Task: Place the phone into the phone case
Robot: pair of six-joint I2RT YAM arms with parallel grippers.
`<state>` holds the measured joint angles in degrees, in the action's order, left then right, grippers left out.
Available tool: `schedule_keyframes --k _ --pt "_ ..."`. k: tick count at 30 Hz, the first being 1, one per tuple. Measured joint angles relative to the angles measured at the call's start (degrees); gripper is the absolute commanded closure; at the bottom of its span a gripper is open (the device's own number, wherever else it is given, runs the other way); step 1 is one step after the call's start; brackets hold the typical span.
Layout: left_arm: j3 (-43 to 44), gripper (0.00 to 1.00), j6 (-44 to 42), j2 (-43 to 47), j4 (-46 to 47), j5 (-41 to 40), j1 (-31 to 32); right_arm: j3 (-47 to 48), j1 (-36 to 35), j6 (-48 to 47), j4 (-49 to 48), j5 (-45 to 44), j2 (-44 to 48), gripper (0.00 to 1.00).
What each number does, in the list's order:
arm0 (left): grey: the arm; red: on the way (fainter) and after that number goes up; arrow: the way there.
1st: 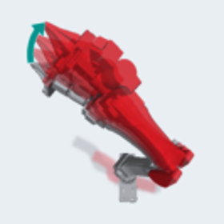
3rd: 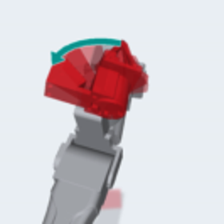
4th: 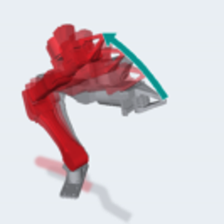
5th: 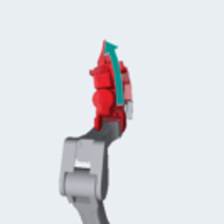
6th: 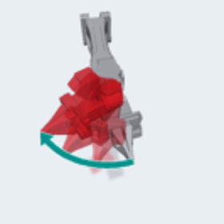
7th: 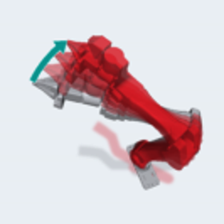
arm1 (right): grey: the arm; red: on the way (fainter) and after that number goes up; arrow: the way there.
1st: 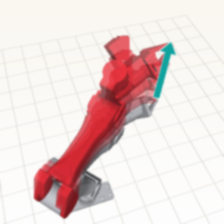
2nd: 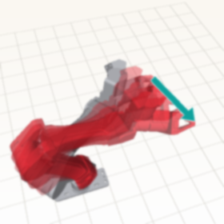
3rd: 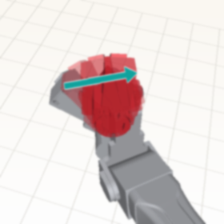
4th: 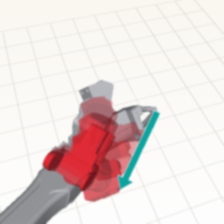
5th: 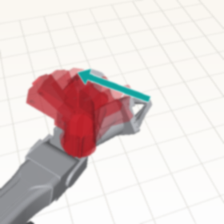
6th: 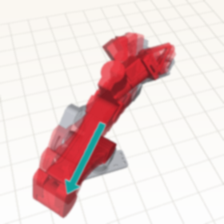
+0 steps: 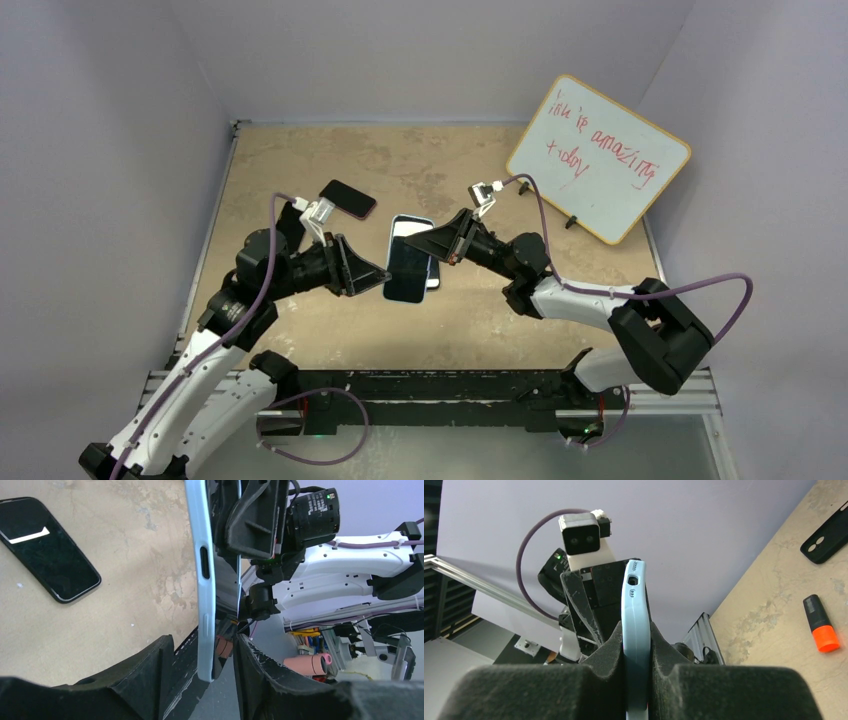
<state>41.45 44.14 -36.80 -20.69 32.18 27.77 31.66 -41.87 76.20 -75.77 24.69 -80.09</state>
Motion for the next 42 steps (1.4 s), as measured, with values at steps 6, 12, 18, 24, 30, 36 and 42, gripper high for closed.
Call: schedule_keyframes --k 6,12,18,24,30,36,42 --pt "-0.74 0.88 0.31 -3.41 6.05 2.38 0.00 -0.31 -0.02 0.35 -0.31 0.55 -0.09 1.00" --pt "-1.44 1.00 0.22 -6.43 6.69 2.47 0.00 -1.60 0.68 -0.57 0.17 0.63 -1.18 1.00" --pt "-1.44 0.47 -2.14 -7.45 4.87 0.74 0.11 -2.38 0.83 -2.60 2.75 0.70 -1.01 1.00" --pt "-0.37 0.19 -7.72 -8.55 -0.42 -3.76 -0.13 -0.63 4.61 -11.41 21.14 2.51 1.99 1.00" --pt "2.49 0.16 -14.88 -8.15 -5.97 -8.81 -0.13 10.71 10.36 -28.00 49.07 1.64 2.43 1.00" --pt "2.58 0.16 -19.41 -6.29 -9.46 -12.39 -0.13 19.67 17.75 -41.20 66.45 3.91 -5.18 1.00" --pt "1.75 0.16 -21.27 -4.04 -10.73 -13.97 -0.13 24.94 22.25 -50.25 78.77 5.44 -16.52 0.98"
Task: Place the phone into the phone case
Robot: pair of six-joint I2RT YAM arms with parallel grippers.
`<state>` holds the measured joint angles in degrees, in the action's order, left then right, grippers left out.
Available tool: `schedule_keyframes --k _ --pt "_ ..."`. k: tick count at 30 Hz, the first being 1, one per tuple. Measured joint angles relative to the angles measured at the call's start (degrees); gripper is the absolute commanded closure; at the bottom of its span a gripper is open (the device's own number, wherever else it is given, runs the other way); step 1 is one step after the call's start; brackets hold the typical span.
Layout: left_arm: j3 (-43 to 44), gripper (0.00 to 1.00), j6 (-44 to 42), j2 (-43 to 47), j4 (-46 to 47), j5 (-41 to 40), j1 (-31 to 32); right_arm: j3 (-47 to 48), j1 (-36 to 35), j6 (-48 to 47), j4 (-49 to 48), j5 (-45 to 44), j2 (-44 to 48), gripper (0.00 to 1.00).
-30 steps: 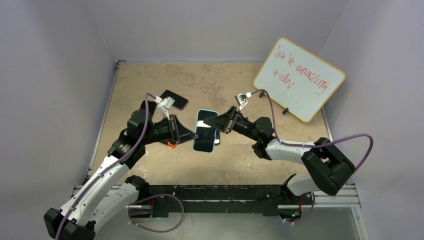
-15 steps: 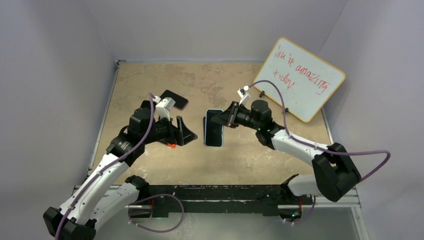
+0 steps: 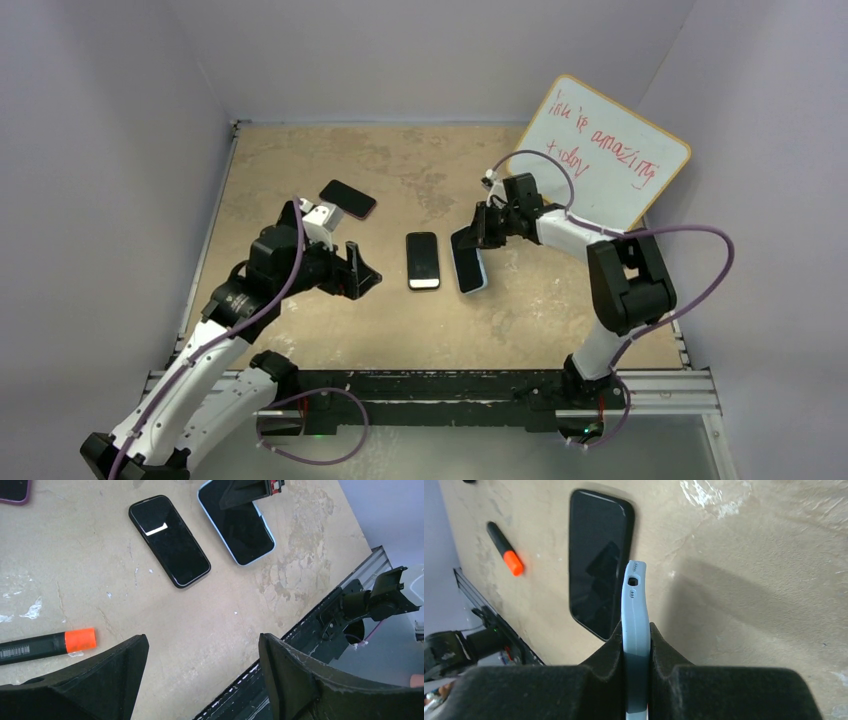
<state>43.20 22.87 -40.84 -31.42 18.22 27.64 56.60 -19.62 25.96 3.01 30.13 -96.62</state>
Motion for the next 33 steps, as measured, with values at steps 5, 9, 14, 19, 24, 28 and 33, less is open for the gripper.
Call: schedule_keyframes --k 5,9,14,19,24,28,33 --pt "0.00 0.16 -0.20 1.14 0.02 -0.90 0.00 3.41 0.87 -4.79 4.90 1.44 -5.25 0.92" --pt "0.00 0.17 -0.44 1.14 -0.04 -1.31 0.00 6.32 1.57 -6.80 6.51 2.60 -8.81 0.99" --pt "0.00 0.18 -0.33 1.14 -0.33 -2.78 0.00 6.84 2.03 -6.95 7.43 3.65 -9.40 1.00" --pt "-0.81 0.22 3.23 0.87 1.03 -2.71 0.00 5.09 2.03 -6.19 5.90 6.78 -5.53 1.00" --pt "-3.91 0.19 9.53 -1.68 8.11 2.99 0.00 0.98 1.44 -2.27 0.50 14.60 3.87 1.00" --pt "-5.51 0.16 13.68 -4.28 13.90 6.51 0.00 -2.62 -0.72 2.25 -6.21 19.71 9.66 1.00" --pt "-5.51 0.11 16.96 -5.53 20.26 9.51 0.00 -5.35 -7.21 8.37 -12.74 23.67 13.16 1.00"
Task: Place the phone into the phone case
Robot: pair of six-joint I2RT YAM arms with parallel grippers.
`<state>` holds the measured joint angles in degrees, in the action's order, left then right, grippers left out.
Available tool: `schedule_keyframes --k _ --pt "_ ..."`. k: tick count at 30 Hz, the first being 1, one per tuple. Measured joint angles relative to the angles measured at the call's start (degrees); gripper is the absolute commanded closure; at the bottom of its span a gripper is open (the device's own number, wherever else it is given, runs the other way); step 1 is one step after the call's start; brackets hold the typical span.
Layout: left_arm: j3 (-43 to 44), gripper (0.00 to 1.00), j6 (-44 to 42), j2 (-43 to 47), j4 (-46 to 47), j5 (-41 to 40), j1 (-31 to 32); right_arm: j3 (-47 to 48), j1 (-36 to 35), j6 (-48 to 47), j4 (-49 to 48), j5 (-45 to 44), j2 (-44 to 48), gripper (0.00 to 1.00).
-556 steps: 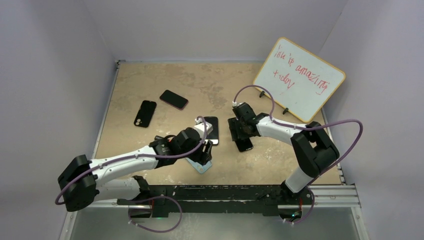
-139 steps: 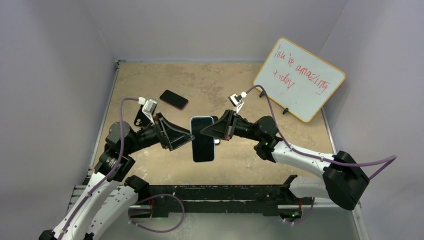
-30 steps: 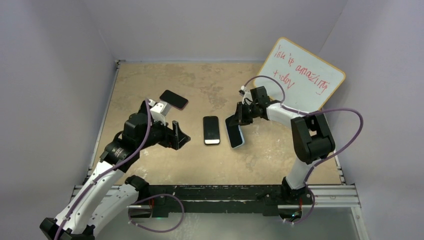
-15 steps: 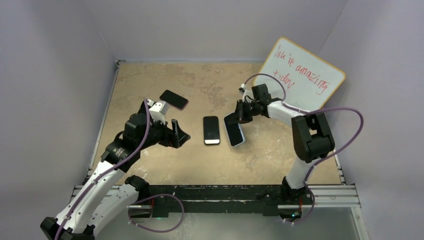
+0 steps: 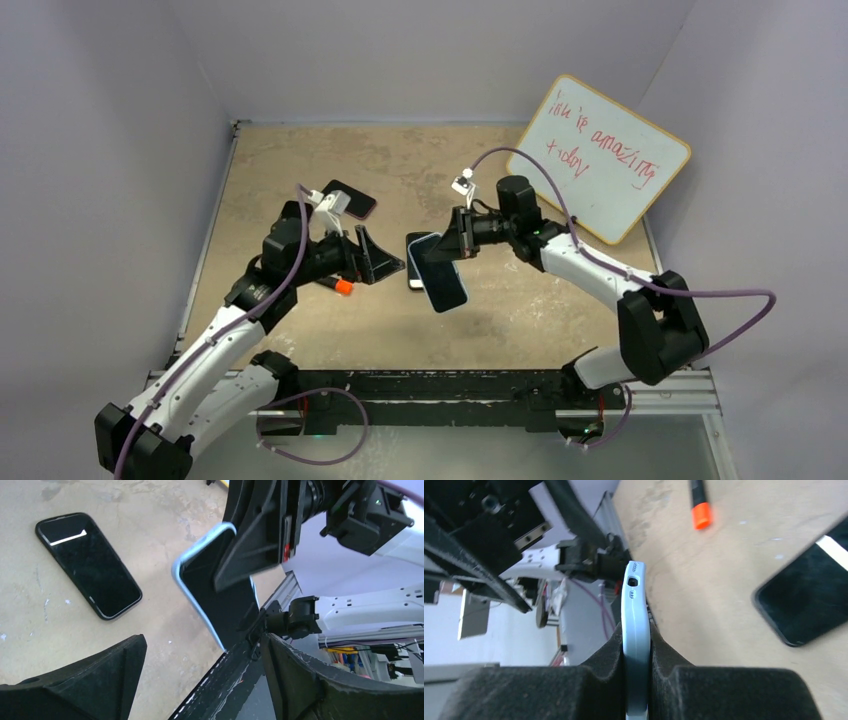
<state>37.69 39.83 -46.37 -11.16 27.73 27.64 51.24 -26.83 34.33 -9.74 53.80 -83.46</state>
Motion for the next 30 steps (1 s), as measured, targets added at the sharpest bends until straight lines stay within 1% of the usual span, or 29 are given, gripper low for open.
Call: schedule_keyframes --k 4,9,13,16,18,21,24,28,30 --pt "0.00 0.09 0.57 -0.35 3.02 1.36 0.00 -1.16 -3.43 3.74 -3.69 1.38 2.91 1.00" --pt "0.00 0.11 1.27 -0.09 6.32 3.78 0.00 -3.02 -3.45 8.92 -10.86 2.89 6.25 1.00" --pt "0.00 0.12 2.86 1.49 11.72 7.17 0.00 -5.66 -3.52 14.62 -18.25 4.74 6.49 1.00" --pt "0.00 0.12 3.28 2.97 14.27 8.72 0.00 -6.95 -3.93 18.43 -22.51 6.01 6.60 1.00" --pt "0.00 0.14 3.28 3.54 15.13 9.38 0.00 -7.41 -4.39 20.65 -25.40 6.34 6.97 1.00" --pt "0.00 0.21 3.67 2.51 16.52 10.56 0.00 -8.46 -5.31 24.39 -30.97 6.69 7.72 1.00" --pt "-0.02 0.30 5.05 0.04 18.53 12.02 0.00 -9.60 -6.29 28.57 -37.16 7.30 7.87 1.00" --pt "-0.50 0.54 7.17 -1.31 20.90 12.70 0.00 -10.27 -6.93 32.61 -42.69 7.50 7.78 1.00" --pt "-0.96 0.63 8.11 -1.42 22.29 12.85 0.00 -10.32 -6.93 33.86 -44.70 7.48 7.74 1.00"
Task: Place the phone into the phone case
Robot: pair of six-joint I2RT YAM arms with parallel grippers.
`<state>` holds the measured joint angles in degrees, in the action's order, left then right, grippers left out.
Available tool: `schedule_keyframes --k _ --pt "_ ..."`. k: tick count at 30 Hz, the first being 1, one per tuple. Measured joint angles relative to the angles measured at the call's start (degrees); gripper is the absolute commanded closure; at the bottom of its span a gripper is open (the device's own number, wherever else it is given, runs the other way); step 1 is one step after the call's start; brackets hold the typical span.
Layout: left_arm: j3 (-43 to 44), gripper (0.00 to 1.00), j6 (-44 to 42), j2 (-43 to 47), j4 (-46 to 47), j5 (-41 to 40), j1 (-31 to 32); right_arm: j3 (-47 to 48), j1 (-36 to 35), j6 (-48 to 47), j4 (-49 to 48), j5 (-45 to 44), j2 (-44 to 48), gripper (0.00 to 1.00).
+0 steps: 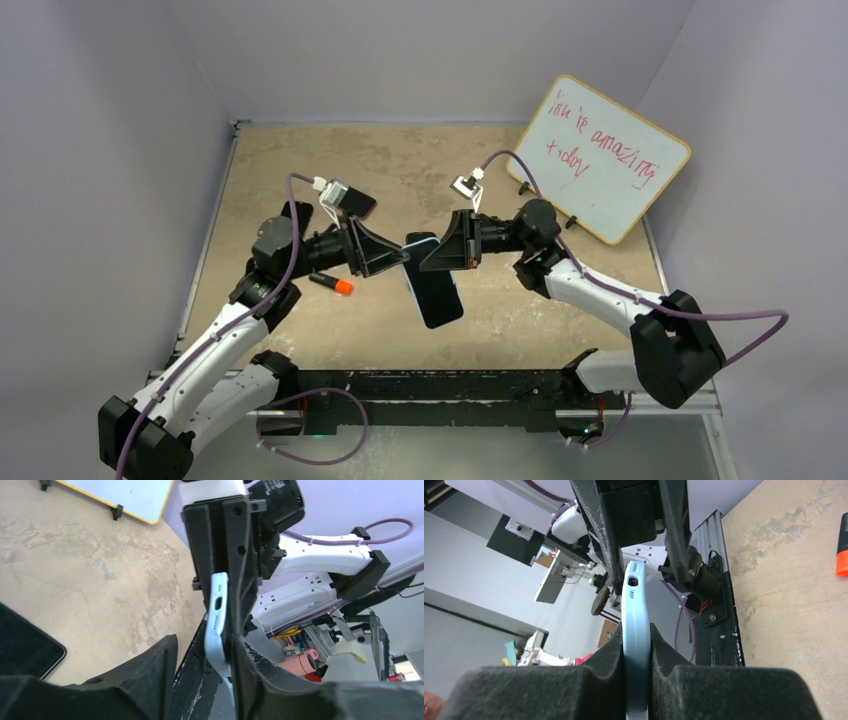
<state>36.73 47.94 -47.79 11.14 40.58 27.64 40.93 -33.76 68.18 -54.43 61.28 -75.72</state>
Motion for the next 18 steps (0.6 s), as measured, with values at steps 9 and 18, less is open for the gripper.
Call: schedule_keyframes --k 9,18 --pt "0.09 1.00 2.21 -1.92 0.72 -0.22 0.11 -0.79 0.13 -4.26 3.43 -2.43 -0.07 1.00" --pt "5.75 0.87 -5.97 -4.83 -16.55 -6.45 0.83 -0.63 -0.22 -14.10 14.40 -7.15 -0.57 1.00"
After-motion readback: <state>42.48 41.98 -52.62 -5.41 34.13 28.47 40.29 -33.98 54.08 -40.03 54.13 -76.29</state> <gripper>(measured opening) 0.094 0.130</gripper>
